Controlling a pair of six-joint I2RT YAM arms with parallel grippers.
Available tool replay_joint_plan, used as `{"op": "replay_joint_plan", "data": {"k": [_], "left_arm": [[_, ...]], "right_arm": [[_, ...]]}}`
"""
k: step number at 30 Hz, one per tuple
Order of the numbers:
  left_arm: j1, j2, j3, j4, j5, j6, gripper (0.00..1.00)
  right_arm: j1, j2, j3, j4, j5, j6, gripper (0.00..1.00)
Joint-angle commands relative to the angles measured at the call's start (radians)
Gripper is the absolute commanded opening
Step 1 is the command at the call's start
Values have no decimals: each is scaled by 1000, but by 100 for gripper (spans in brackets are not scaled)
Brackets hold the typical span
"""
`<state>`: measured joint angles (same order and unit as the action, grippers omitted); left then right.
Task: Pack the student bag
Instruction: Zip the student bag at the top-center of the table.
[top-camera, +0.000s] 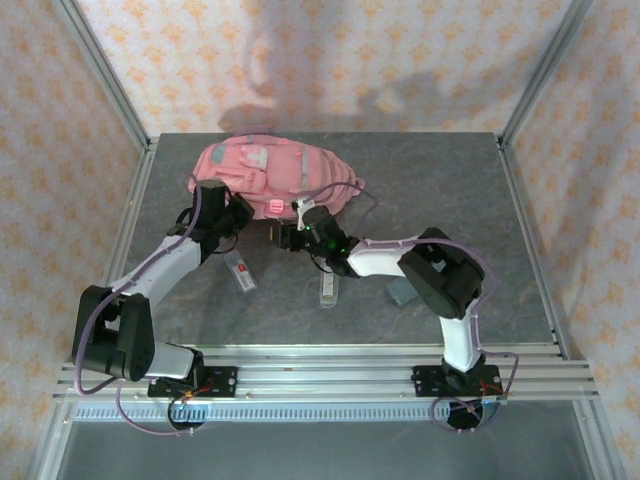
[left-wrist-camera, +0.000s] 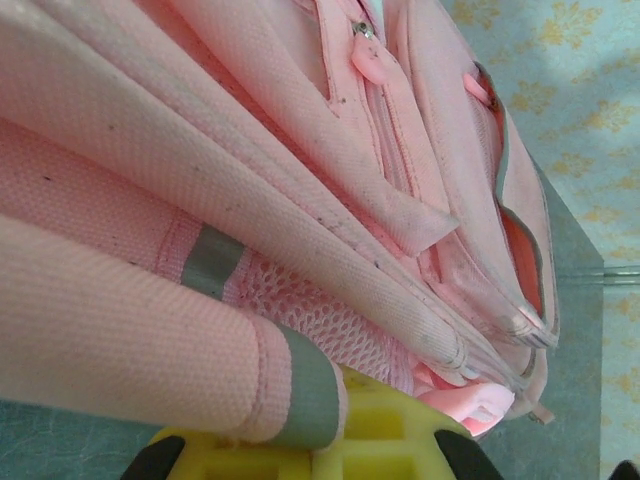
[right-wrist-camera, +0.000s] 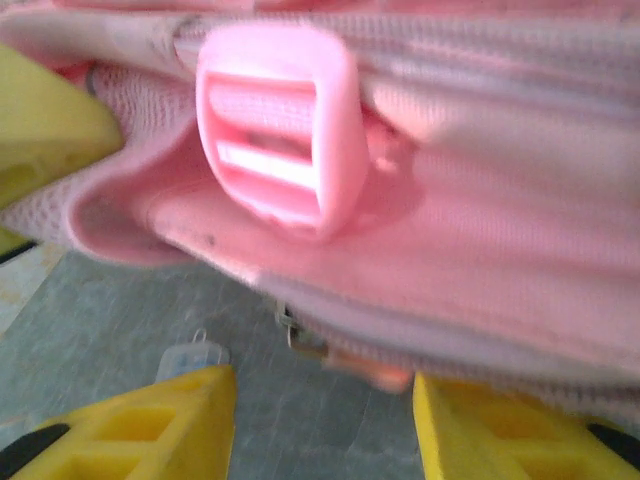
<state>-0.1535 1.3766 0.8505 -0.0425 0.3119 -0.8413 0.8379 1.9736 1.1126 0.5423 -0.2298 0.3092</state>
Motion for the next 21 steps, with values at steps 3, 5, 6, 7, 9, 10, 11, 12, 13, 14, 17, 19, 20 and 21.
{"op": "replay_joint_plan", "data": {"k": [3,5,6,7,9,10,11,12,13,14,17,19,20,21], "left_arm": [[-16,-62,50,53,57,-18,0],[-16,-63,48,57,60,-21,0],[-16,-66,50,54,55,-21,0],[-17,-68,49,52,48,-17,0],[-15,-73,49,42,25,-6,0],[-14,-73,50,38,19,-1,0],[-13,-72,49,34,10,7,0],[-11,-69,49,25,0,15,0],[-10,-65,47,21,-10,22,0],[-8,-61,44,16,-23,33,0],[-2,-46,28,7,-69,61,0],[3,-31,17,10,-78,73,0],[6,-24,12,11,-83,78,0],[8,-17,8,16,-88,85,0]], "right_arm": [[35,29,39,152,190,-122,49],[38,53,77,120,230,-126,43],[38,64,98,100,244,-133,36],[38,73,114,75,261,-132,29],[38,78,139,14,295,-137,10],[38,75,141,-8,300,-140,4],[37,67,135,-30,306,-140,0],[37,54,126,-55,309,-139,0],[38,42,117,-83,310,-138,0],[37,21,102,-112,310,-131,0],[25,-50,27,-172,284,-110,0],[0,-94,-23,-212,239,-88,0],[-18,-112,-45,-242,220,-74,0],[-37,-130,-68,-268,199,-64,0]]}}
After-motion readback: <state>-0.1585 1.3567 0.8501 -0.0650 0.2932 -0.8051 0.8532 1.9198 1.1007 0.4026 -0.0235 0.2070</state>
